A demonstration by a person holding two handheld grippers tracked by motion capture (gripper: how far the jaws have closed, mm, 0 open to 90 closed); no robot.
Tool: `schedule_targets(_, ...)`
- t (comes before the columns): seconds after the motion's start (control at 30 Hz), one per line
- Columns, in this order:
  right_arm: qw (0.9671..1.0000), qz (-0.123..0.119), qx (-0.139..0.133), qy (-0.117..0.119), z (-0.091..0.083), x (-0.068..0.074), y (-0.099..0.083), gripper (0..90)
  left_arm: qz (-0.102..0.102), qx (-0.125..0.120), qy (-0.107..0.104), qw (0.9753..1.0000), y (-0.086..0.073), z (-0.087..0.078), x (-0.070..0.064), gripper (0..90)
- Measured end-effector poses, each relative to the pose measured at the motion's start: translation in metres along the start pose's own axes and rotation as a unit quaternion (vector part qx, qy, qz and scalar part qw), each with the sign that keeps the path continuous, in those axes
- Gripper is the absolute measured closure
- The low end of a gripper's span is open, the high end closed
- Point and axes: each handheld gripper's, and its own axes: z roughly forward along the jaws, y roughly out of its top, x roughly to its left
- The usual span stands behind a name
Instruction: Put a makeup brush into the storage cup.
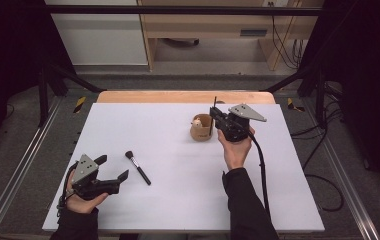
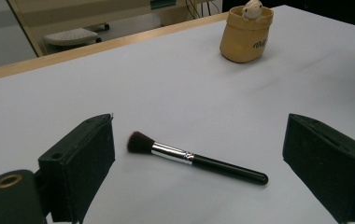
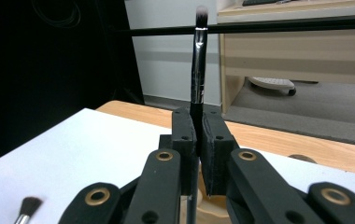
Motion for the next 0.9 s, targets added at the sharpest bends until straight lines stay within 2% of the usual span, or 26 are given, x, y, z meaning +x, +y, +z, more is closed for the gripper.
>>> schedule_targets(0.27,1.0,-0.004,-0.001,-0.006,0.012,-0.007,0.005,85.7,-0.001,0.006,0.0,1.0,-0.004,0.002,0.003,8.3)
schedule_targets(0.57,0.9999,-0.007,0.002,-0.01,0.027,-0.008,0.009,85.7,-0.002,0.007,-0.001,1.0,-0.007,0.001,0.004,8.1)
schedule_targets(0.9,0.9995,-0.015,0.006,-0.026,0.044,-0.009,0.013,85.7,0.001,0.006,-0.007,1.0,-0.009,-0.001,0.007,7.9)
